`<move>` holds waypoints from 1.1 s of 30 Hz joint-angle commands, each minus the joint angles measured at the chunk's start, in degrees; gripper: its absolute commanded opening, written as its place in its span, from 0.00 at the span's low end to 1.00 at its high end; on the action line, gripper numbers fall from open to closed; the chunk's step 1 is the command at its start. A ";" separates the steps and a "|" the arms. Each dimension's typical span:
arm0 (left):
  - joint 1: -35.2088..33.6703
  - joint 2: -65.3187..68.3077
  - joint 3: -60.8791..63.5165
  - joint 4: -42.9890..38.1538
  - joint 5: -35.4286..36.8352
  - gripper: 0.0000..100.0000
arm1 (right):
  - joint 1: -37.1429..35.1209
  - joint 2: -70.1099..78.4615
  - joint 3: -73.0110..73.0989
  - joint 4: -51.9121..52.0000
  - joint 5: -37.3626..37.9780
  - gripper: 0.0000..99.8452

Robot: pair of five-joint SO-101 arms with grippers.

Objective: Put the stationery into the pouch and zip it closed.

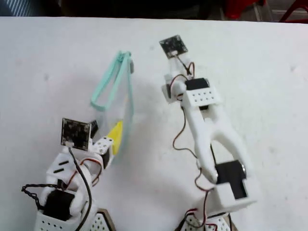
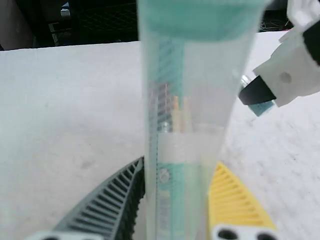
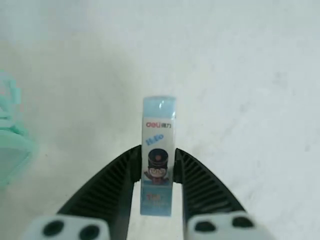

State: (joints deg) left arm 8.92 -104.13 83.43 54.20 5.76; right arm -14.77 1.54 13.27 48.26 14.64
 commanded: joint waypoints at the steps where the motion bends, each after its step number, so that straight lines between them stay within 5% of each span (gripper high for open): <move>1: 0.75 -0.40 -0.53 -1.49 0.62 0.20 | 0.57 -7.52 -0.35 0.57 -0.09 0.02; 14: 0.84 -0.40 -0.53 -1.49 0.62 0.20 | -3.38 -34.42 6.42 0.48 -0.18 0.02; 24: 5.41 -0.40 -0.53 -0.18 -2.73 0.20 | -13.05 -57.80 15.91 0.13 -0.09 0.02; 33: 6.99 -0.40 -0.53 0.18 -4.57 0.20 | -14.73 -64.13 16.09 -3.91 -0.35 0.02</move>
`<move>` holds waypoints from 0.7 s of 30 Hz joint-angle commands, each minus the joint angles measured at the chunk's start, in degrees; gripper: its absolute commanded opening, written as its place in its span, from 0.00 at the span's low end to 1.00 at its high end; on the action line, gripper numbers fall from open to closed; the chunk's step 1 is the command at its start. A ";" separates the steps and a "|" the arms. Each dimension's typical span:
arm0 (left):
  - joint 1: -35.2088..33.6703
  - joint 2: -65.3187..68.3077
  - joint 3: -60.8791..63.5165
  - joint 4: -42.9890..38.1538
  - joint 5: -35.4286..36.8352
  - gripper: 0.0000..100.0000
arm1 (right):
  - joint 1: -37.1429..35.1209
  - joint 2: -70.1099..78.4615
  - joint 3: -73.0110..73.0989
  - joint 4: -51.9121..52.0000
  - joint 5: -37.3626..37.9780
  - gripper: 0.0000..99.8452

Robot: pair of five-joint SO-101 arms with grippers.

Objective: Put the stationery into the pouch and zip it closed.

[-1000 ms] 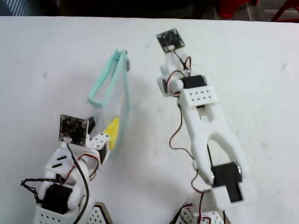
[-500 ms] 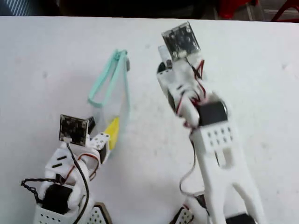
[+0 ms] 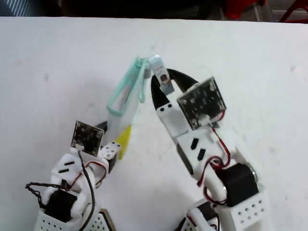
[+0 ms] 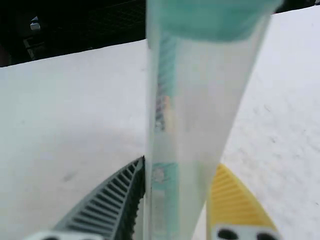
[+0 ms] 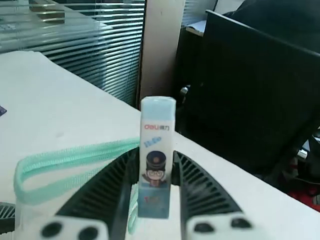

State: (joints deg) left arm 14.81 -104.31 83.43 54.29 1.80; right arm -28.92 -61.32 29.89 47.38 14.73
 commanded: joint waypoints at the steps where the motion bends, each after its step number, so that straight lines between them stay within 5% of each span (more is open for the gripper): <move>1: 1.10 -0.22 -0.53 0.09 -0.62 0.20 | -0.84 -1.27 -0.53 -4.18 -0.62 0.02; 11: 0.66 -0.22 -0.53 -0.18 -0.70 0.20 | -14.02 -1.19 7.12 -13.41 -0.70 0.02; 21: 0.66 -0.22 -0.53 -0.26 -0.70 0.20 | -14.55 7.25 12.22 -24.31 -5.98 0.02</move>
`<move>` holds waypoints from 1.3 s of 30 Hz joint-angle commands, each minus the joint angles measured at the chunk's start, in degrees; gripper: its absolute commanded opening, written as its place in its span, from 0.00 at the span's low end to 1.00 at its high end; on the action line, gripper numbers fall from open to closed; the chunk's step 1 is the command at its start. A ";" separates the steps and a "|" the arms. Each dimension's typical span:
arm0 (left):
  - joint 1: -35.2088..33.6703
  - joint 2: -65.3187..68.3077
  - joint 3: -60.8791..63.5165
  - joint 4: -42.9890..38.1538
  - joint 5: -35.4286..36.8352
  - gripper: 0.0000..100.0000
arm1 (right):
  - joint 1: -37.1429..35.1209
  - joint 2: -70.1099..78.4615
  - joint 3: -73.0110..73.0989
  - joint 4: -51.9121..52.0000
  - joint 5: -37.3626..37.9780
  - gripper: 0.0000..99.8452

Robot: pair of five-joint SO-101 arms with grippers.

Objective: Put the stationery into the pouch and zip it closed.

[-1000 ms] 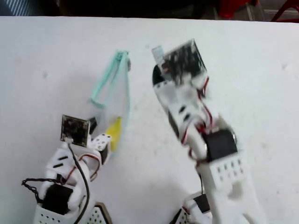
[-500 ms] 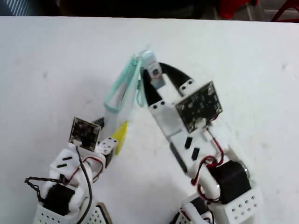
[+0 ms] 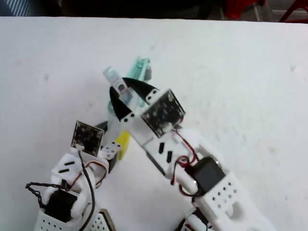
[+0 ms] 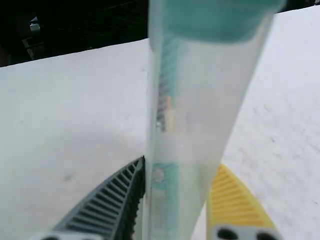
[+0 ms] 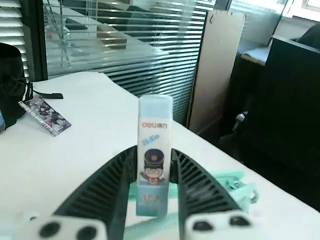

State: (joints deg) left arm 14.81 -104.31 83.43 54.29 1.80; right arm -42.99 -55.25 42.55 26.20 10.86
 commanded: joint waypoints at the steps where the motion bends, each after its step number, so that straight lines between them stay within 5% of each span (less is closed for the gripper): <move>1: 0.66 -0.22 -0.53 -0.26 -0.70 0.20 | -0.48 1.36 -0.26 -3.82 -2.37 0.02; 15: 0.66 -0.22 -0.53 -0.26 -0.70 0.20 | -1.63 2.42 -0.53 -0.04 -10.02 0.02; 23: 0.66 -0.22 -0.53 -0.26 -0.70 0.20 | -0.84 2.59 -8.44 12.18 -10.02 0.35; 39: 0.66 -0.22 -0.53 -0.26 -0.70 0.20 | 2.59 2.07 -13.98 12.88 -4.31 0.14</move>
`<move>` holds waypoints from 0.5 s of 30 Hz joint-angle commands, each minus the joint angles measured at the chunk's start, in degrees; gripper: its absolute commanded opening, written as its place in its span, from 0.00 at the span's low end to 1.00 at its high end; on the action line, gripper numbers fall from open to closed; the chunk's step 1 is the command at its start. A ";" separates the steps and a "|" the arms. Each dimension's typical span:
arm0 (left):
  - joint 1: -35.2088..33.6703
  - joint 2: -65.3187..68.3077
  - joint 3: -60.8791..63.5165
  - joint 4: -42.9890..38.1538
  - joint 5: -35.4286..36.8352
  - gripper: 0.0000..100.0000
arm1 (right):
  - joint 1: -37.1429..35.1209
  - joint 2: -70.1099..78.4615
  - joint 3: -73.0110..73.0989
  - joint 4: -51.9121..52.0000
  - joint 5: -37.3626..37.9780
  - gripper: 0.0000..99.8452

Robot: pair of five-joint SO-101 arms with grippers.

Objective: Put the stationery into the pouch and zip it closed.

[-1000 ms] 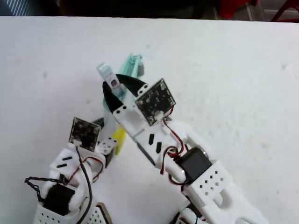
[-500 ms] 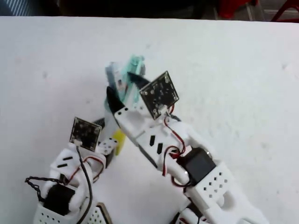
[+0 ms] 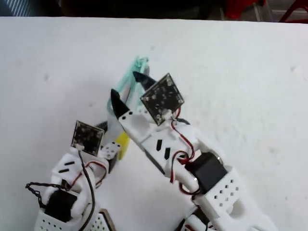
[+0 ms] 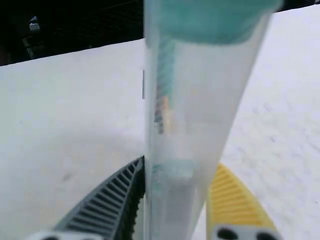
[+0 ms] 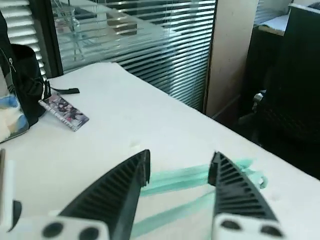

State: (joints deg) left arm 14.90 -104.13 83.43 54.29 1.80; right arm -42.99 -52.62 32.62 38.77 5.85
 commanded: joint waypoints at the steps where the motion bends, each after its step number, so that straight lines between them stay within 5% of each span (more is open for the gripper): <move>1: 0.57 -0.40 -0.53 -0.26 -0.70 0.20 | 3.82 -0.57 -4.66 0.31 0.70 0.11; 4: 0.57 -0.40 -0.53 -0.26 -0.70 0.20 | 8.48 -0.13 -5.36 0.22 0.70 0.02; 10: 1.01 -0.40 -0.62 -0.26 -1.41 0.13 | 16.40 0.04 -5.10 0.57 0.70 0.02; 13: 1.10 -0.40 -0.70 -0.97 -7.82 0.02 | 18.95 0.04 -5.10 3.03 0.70 0.02; 15: 0.92 -0.40 -0.62 -1.67 -9.14 0.03 | 21.14 0.04 -5.10 4.79 1.32 0.02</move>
State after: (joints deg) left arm 15.08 -104.13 83.43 54.29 -2.95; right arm -24.79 -52.62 29.89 41.76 5.85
